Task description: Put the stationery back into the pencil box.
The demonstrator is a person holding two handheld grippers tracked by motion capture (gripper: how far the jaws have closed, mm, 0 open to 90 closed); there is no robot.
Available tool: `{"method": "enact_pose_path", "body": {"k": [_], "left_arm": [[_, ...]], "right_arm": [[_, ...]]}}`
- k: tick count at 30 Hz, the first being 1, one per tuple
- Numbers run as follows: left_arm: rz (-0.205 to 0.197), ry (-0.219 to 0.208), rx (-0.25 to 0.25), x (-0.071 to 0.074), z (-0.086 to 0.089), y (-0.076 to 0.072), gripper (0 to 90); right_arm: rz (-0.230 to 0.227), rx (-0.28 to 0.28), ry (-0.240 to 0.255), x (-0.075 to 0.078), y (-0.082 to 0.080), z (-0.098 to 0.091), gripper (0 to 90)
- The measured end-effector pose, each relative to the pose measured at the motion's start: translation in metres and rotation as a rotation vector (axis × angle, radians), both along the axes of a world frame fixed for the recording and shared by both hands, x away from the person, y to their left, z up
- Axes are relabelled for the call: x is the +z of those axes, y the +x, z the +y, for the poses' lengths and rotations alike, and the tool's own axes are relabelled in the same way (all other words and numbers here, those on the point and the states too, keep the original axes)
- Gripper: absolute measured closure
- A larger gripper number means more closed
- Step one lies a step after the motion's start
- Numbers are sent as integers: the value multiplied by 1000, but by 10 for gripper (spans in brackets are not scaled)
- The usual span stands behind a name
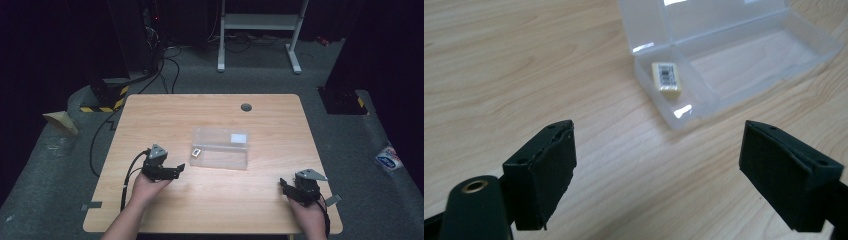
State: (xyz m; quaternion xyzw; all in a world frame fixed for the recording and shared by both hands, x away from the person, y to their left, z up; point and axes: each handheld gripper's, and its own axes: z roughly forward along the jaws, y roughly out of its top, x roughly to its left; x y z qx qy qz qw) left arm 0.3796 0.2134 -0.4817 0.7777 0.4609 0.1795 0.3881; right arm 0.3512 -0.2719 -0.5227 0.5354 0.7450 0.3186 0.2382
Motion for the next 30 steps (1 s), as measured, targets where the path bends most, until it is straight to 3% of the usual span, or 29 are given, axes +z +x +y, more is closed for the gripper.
{"method": "enact_pose_path", "body": {"k": [4, 11, 13, 21, 30], "left_arm": [[3, 15, 4, -6, 14, -13, 154], [61, 111, 19, -32, 47, -42, 149], [84, 114, 34, -40, 59, -49, 149], [7, 107, 80, -48, 89, -75, 125], [10, 98, 87, -48, 89, -74, 141]], "right_arm": [[0, 0, 0, 0, 0, 0, 359], [0, 0, 0, 0, 0, 0, 359], [0, 0, 0, 0, 0, 0, 359], [-1, -2, 0, 0, 0, 0, 359], [-4, -5, -2, 0, -1, 0, 359]]}}
